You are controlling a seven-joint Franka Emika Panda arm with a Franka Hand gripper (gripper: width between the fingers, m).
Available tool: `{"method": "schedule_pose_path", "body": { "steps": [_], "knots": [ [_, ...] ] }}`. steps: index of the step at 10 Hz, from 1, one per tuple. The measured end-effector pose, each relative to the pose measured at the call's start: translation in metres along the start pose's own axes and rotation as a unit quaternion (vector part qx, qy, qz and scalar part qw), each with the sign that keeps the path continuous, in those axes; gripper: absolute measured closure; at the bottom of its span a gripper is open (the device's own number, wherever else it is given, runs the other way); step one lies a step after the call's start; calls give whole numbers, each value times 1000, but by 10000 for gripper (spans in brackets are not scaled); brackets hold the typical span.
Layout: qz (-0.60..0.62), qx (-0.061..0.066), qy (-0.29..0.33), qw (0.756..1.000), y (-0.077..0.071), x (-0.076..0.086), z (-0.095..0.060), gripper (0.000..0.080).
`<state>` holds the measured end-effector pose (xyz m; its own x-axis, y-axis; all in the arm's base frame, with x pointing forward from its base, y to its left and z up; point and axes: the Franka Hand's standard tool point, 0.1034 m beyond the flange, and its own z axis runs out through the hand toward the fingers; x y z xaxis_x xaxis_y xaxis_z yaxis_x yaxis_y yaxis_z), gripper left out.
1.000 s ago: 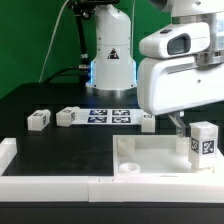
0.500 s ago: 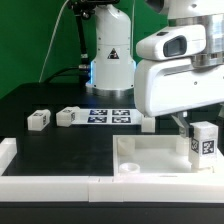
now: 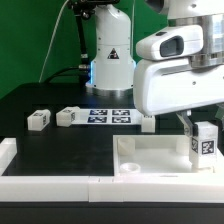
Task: Assemble one leg
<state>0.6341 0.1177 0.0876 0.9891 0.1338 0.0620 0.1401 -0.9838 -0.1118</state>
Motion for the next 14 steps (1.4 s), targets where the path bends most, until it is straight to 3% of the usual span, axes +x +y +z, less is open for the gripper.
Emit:
{"method": "schedule_pose_path", "body": {
  "steps": [2,4,8,10,11,12,13,14],
  "knots": [
    [134,9,6,991,3,1,0,511],
    [258,12,5,966,4,1,1,509],
    [510,8,5,860,3,0,2,509],
    [535,11,3,845,4,0,2,509],
    [507,11,4,862,3,0,2,452],
    [500,11,3,866,2,0,2,452],
    [455,9,3,890,1,0,1,277],
    [395,7,3,919,-3,0,1,173]
  ]
}}
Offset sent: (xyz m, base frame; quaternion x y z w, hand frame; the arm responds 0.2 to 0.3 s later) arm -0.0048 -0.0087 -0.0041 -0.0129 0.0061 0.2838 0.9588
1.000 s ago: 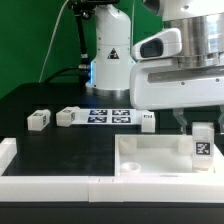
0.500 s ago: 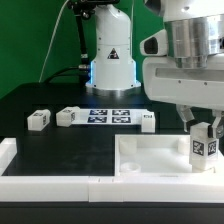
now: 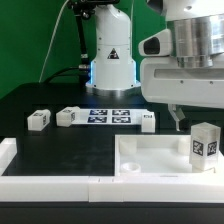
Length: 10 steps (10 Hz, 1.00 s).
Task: Assemble one leg
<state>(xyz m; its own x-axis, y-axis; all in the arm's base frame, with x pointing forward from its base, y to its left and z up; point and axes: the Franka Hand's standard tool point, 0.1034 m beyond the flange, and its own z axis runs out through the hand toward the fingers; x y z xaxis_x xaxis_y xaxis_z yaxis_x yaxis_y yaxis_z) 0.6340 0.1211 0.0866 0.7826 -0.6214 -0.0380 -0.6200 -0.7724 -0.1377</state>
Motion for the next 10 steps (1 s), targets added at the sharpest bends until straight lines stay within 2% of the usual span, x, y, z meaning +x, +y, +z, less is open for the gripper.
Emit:
{"method": "schedule_pose_path", "body": {
  "steps": [2,3,4,8,9,10],
  "knots": [
    [-145,-5,-1,989,-1,-3,4,155],
    [-246,-12,-4,969,-1,-1,5,151],
    [-283,-12,-3,959,-1,0,6,151],
    [-453,-20,1,891,0,0,7,150],
    [-504,-18,8,864,3,3,9,150],
    [-511,-19,7,859,4,4,9,150]
  ]
}}
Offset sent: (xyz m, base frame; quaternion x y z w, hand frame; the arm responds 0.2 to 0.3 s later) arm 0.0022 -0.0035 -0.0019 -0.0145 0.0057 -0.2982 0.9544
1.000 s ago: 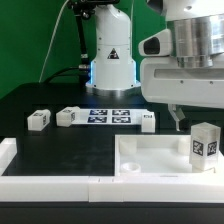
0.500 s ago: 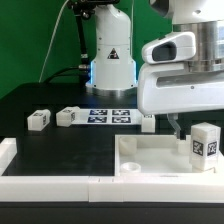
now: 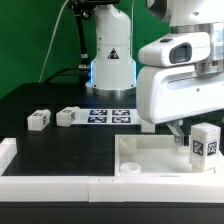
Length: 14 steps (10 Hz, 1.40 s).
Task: Assemble one leg
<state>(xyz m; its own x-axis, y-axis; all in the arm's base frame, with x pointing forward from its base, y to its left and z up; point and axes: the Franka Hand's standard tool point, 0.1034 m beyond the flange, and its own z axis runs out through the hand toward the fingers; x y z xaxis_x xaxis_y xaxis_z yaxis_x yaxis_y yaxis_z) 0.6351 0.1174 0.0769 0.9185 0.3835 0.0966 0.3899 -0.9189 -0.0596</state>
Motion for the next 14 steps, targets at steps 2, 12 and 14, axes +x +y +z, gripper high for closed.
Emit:
{"method": "schedule_pose_path", "body": {
  "steps": [2,12,14],
  "knots": [
    [0,0,0,1000,0,0,0,408],
    [364,24,2,931,6,-1,0,508],
    [465,23,-1,885,6,-2,1,508]
  ]
}}
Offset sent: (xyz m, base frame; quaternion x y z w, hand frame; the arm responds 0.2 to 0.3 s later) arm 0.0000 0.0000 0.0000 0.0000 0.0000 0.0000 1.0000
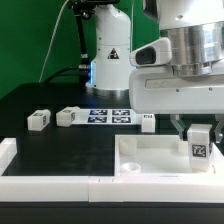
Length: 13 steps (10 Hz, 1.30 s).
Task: Assemble one leg
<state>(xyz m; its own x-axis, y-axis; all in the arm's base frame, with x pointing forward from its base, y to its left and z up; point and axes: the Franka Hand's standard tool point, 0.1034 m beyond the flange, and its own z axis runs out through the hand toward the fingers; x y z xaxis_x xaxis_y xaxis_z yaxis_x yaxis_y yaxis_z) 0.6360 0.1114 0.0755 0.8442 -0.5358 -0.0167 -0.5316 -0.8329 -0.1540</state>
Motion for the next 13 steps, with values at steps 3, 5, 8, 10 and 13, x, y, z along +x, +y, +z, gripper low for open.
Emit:
{"method": "schedule_pose_path", "body": {
  "steps": [3,5,8,10,13],
  "knots": [
    [158,-8,3,987,-1,-2,1,508],
    [218,-7,3,976,-1,-2,1,508],
    [217,-6,2,976,-2,-3,1,239],
    [186,-6,2,982,-6,-4,0,168],
    [-98,-31,-5,995,-8,-3,-2,151]
  ]
}}
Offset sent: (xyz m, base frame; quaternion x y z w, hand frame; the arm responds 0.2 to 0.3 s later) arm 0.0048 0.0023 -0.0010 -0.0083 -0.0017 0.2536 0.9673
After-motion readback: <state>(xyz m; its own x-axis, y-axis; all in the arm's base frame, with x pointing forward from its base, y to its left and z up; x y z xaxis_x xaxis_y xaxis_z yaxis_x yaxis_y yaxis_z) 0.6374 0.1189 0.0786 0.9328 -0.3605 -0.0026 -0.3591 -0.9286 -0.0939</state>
